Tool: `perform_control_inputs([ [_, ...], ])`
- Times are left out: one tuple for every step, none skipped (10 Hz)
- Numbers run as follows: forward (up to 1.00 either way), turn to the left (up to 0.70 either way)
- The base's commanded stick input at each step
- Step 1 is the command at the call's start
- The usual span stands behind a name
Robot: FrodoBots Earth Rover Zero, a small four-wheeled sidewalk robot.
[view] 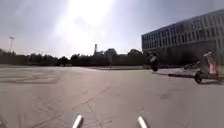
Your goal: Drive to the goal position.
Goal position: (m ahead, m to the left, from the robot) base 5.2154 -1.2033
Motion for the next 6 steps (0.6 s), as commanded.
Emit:
perform_control_inputs([
  [1.00, -0.37],
  [1.00, -0.40],
  [1.00, -0.40],
  [1.00, -0.40],
  [1.00, -0.40],
  [1.00, -0.39],
])
